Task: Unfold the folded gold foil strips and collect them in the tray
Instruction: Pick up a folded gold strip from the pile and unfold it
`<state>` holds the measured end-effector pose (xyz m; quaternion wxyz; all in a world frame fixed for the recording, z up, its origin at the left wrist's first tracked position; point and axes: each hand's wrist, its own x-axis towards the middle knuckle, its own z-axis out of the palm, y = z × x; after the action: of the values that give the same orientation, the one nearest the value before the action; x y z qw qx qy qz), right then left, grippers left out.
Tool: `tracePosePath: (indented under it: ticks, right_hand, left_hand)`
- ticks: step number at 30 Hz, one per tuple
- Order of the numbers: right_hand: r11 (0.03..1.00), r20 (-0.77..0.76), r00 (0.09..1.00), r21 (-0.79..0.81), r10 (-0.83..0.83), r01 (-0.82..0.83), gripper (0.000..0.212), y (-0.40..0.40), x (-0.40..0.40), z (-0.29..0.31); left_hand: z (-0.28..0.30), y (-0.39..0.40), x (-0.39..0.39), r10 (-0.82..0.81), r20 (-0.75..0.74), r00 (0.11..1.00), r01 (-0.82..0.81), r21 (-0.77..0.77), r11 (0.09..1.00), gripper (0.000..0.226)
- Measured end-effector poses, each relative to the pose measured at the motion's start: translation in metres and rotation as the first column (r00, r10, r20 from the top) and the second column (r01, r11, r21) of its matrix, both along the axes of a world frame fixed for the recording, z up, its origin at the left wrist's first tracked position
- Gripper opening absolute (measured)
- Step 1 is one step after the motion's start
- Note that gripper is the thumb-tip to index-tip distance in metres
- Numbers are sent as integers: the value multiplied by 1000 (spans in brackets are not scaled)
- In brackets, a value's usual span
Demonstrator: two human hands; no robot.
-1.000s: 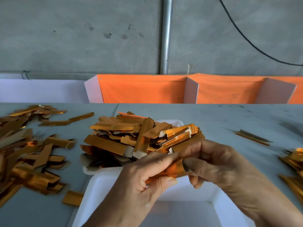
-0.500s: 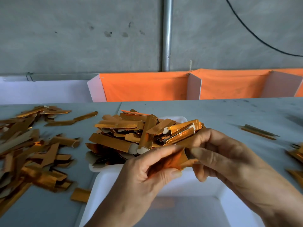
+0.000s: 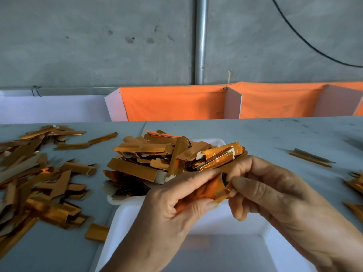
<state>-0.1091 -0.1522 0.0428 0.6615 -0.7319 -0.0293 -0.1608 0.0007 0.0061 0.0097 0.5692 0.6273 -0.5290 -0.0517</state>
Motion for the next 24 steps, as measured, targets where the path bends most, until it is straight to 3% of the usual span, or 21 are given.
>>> tracePosePath:
  ticks: [5, 8, 13, 15, 19, 22, 24]
  right_hand:
    - [999, -28, 999, 20, -37, 37, 1, 1, 1, -1]
    - [992, -59, 991, -46, -119, 116, 6, 3, 2, -2]
    - [986, -73, 985, -60, -159, 155, 5, 1, 4, -5]
    - [995, -61, 993, 13, -99, 100, 11, -1, 3, -5]
    - [927, -42, 991, 361, 128, -105, 20, -8, 2, -4]
    - [878, -40, 980, 452, 195, -156, 22, -11, 5, -6]
    - [869, -50, 979, 471, 196, -150, 35, -11, 6, -8]
  left_hand:
    - [1, 0, -1, 32, 28, 999, -32, 19, 999, 47]
    - [-1, 0, -2, 77, 29, 997, -79, 58, 995, 49]
    - [-1, -1, -3, 86, 27, 996, -88, 68, 994, 33]
    - [0, -1, -3, 79, 20, 997, -80, 57, 995, 31]
    - [1, 1, -3, 63, -10, 998, -63, 35, 997, 29]
    - [1, 1, -3, 63, -9, 998, -62, 32, 998, 29]
    - [1, 1, -3, 63, -4, 998, -63, 31, 998, 29]
